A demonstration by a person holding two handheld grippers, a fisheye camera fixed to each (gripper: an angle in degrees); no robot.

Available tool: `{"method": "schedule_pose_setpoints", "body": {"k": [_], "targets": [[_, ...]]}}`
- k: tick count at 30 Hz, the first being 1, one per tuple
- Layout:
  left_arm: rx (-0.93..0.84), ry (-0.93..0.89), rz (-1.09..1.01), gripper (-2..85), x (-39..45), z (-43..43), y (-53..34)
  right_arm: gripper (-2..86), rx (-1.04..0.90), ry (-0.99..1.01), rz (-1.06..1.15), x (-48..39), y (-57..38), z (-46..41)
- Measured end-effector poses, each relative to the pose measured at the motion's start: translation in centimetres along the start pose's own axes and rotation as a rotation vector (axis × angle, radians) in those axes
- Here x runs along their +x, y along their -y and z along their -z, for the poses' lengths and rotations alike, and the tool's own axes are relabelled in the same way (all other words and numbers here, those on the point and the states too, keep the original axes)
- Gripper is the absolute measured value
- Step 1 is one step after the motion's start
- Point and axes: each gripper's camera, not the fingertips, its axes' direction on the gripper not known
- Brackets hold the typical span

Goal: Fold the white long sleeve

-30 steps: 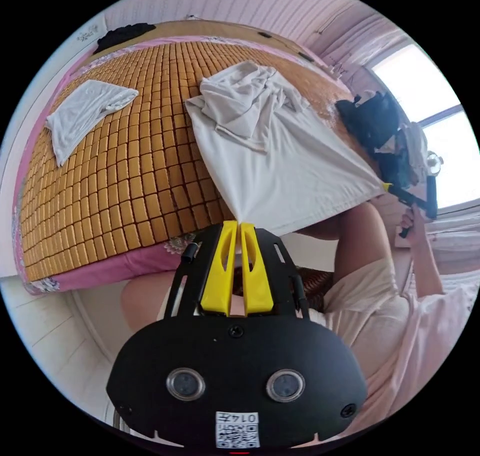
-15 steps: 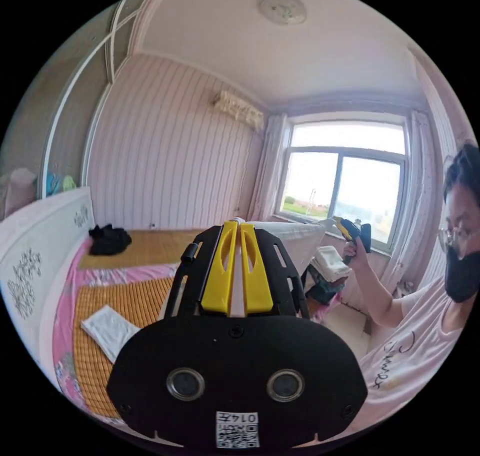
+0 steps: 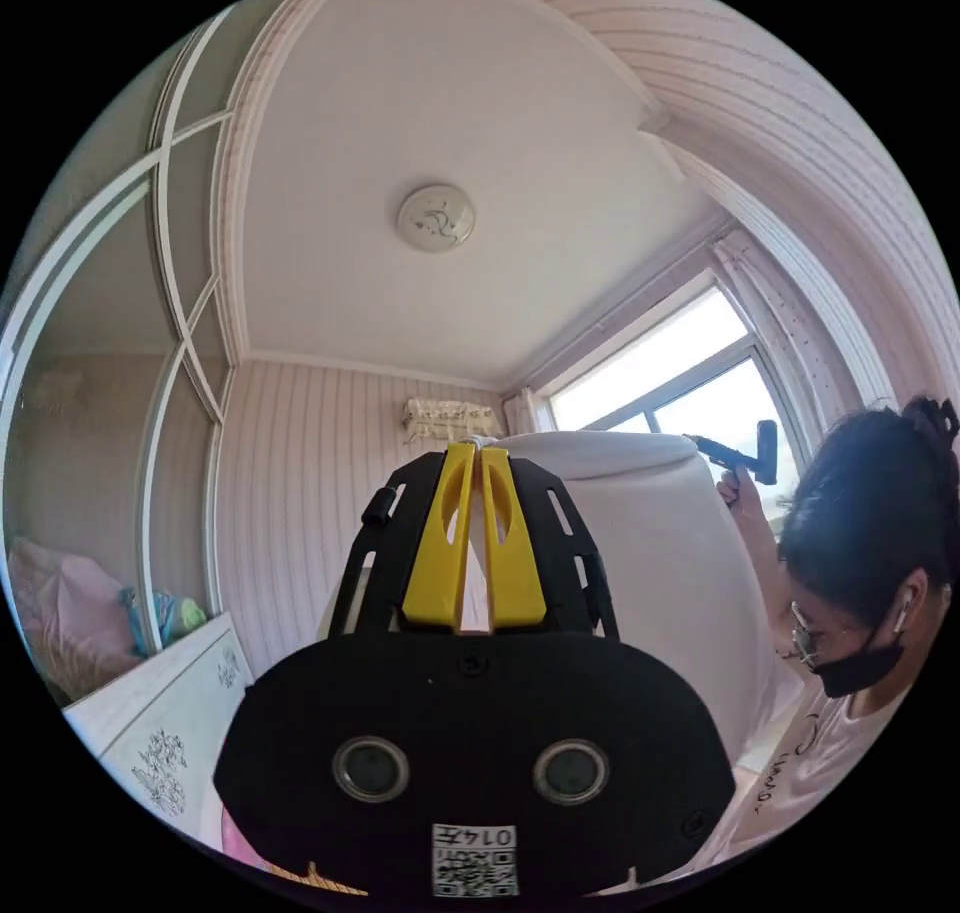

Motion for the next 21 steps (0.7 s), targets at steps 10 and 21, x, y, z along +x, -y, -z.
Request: {"method": "schedule_pose_setpoints", "body": {"k": [10,21], "targets": [[-0.773,0.151,0.315,-1.0,-11.2,-27.0,-26.7,-0.1,-0.808,-0.110,-0.295,8.3,-27.9,-29.3],[-0.336,0.179,0.194,-1.0,-12.0,-26.8,-11.9,0.0,-0.107,-0.051,-0.225,15.4,-10.8,-24.0]]}}
